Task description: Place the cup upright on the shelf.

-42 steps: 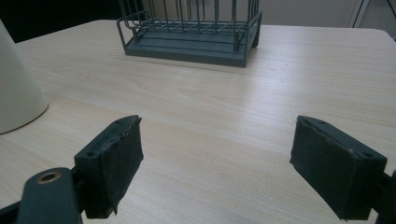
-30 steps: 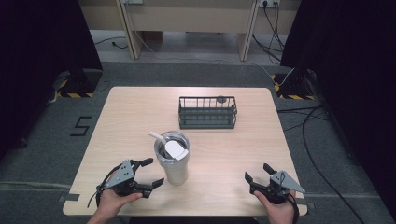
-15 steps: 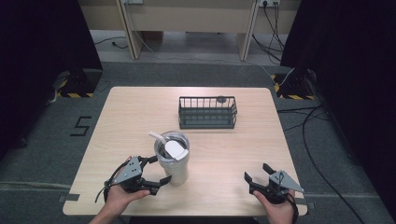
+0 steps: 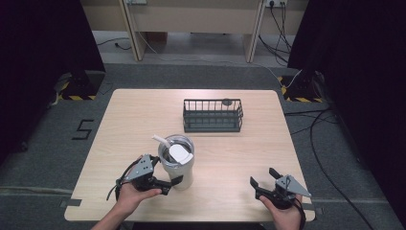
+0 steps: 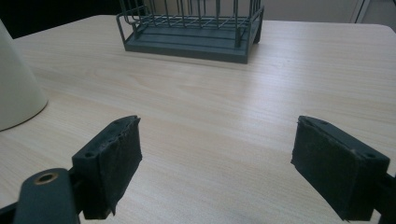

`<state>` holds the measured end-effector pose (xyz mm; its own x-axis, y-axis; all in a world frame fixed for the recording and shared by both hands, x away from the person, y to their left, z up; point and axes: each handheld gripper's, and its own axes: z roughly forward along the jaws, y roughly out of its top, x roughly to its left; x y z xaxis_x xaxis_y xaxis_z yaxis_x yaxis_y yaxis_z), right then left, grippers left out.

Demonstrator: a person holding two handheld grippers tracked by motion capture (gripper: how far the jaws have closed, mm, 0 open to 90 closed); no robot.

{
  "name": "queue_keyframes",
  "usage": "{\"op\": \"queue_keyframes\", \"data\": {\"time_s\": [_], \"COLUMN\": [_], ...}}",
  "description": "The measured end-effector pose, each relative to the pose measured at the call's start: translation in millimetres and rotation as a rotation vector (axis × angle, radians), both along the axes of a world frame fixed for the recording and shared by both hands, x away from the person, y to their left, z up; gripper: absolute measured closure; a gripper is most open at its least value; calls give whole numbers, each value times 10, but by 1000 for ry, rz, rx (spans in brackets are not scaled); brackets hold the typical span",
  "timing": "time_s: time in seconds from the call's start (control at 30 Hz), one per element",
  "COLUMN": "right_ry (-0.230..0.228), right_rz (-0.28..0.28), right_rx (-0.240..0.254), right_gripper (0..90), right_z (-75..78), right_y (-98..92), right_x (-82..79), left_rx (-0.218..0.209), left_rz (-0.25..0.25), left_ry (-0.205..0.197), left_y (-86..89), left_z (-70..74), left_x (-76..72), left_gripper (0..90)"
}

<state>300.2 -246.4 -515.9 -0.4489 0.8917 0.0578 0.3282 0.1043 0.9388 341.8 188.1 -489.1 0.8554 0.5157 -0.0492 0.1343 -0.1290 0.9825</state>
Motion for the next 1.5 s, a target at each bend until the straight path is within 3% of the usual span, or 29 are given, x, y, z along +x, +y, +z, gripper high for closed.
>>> {"op": "queue_keyframes", "data": {"time_s": [0.37,0.57,1.03,1.2,1.3,1.5], "right_ry": [4,10,8,9,11,8], "right_rz": [2,4,2,2,2,1], "right_rx": [-3,1,3,7,8,6], "right_gripper": [161,161,161,161,161,161], "right_z": [0,0,1,0,0,0], "right_y": [9,10,0,-3,-2,-4], "right_x": [4,8,9,10,10,10], "left_rx": [-15,-10,15,-8,-1,-2], "left_rz": [2,-9,-20,-11,-8,-9], "left_ry": [-8,-27,-19,-1,-23,-29], "left_y": [-135,-126,-114,-89,-71,-64], "left_z": [-12,-18,19,51,93,150], "left_x": [79,83,93,106,109,111], "left_gripper": [76,97,101,102,102,102]}}
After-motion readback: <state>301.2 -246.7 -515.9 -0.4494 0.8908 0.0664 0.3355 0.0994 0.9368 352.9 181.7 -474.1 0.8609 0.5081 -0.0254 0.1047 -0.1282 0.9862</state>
